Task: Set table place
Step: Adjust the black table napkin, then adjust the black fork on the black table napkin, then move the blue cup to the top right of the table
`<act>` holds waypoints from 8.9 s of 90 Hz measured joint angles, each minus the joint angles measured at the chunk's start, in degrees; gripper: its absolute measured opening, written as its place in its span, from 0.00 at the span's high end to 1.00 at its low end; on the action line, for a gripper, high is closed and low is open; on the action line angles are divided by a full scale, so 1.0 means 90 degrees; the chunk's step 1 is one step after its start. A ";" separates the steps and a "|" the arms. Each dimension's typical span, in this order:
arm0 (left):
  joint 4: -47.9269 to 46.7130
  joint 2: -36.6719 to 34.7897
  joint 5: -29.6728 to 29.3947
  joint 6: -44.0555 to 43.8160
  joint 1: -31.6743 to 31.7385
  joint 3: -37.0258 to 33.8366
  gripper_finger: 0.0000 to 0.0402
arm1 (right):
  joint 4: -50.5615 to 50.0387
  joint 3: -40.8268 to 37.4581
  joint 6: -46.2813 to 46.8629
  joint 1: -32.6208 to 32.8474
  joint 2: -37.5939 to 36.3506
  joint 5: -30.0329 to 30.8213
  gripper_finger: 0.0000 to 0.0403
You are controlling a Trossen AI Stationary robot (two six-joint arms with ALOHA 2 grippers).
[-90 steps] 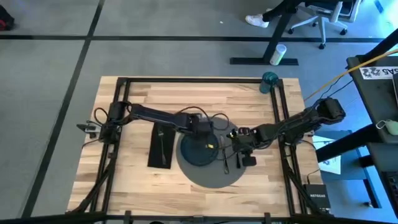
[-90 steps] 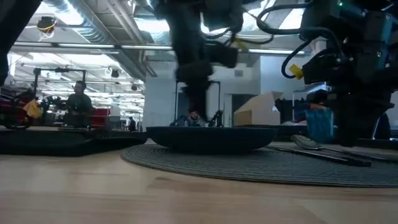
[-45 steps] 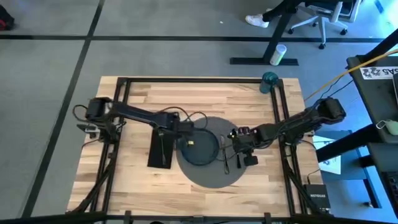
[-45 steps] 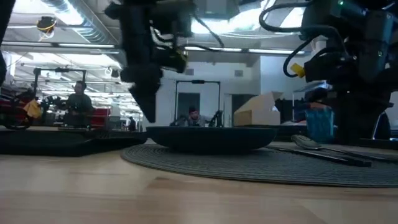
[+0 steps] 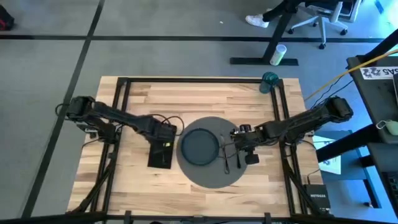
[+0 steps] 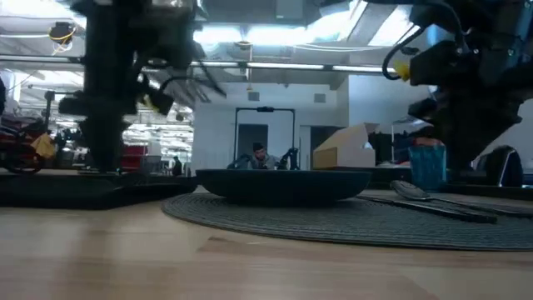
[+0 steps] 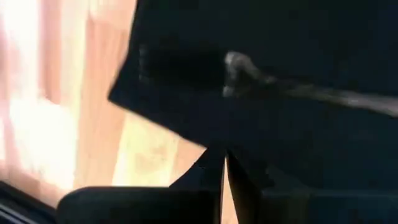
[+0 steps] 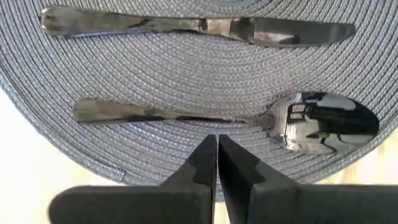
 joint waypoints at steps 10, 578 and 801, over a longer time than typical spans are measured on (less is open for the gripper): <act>0.0289 0.0001 -0.0002 -0.0117 0.0204 -0.0303 1.00 | -0.0032 0.0000 0.0075 0.0000 0.0002 0.0002 1.00; 0.2292 -0.2654 0.0080 0.0928 0.0894 -0.0377 1.00 | -0.2305 0.2131 -0.4284 -0.7410 0.0095 0.2005 0.62; 0.2148 -0.2652 0.0041 0.0996 0.0894 -0.0389 1.00 | -0.2662 0.2834 -0.2324 -0.4244 0.2212 -0.0634 1.00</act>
